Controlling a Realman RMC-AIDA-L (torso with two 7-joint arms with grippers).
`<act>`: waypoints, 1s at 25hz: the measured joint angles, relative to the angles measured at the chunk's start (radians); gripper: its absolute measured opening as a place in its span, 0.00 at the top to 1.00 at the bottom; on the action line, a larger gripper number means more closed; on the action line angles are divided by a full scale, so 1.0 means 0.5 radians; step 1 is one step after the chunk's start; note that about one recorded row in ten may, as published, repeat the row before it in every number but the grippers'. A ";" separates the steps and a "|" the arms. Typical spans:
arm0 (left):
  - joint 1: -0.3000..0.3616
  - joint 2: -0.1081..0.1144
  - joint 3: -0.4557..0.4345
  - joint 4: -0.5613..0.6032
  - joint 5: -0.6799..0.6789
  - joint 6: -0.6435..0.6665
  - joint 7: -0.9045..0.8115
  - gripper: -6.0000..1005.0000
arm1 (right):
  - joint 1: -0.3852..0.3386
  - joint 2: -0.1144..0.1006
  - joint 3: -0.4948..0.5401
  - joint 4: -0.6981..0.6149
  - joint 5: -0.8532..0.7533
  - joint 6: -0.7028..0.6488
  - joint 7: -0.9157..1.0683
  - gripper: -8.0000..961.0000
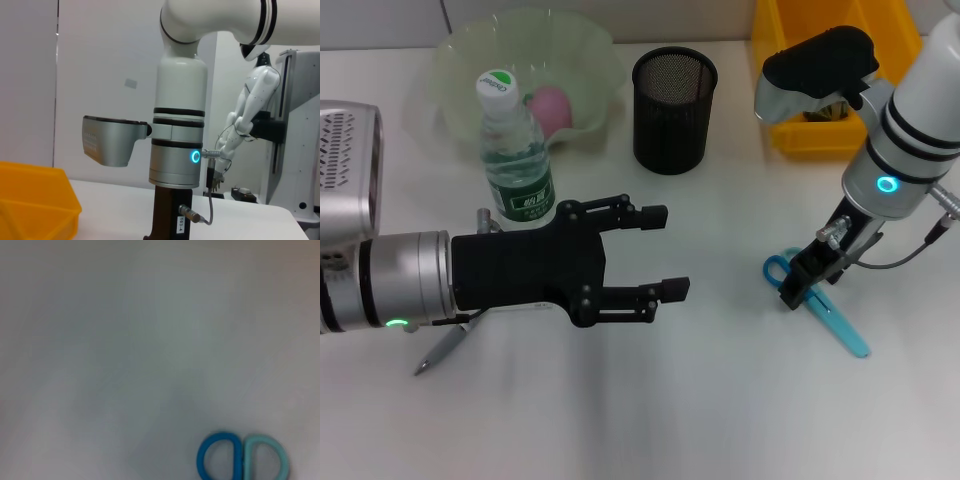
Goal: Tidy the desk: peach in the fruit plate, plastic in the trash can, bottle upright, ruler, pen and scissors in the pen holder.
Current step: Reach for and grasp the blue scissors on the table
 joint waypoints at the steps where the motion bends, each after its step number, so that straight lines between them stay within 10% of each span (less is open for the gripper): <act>1: 0.001 0.000 0.000 0.000 -0.003 0.000 0.001 0.22 | 0.002 0.001 -0.001 -0.001 0.002 -0.002 0.000 0.35; 25: 0.008 0.000 -0.003 0.000 -0.009 -0.009 0.018 0.22 | 0.004 0.002 -0.121 -0.066 0.008 -0.036 0.033 0.48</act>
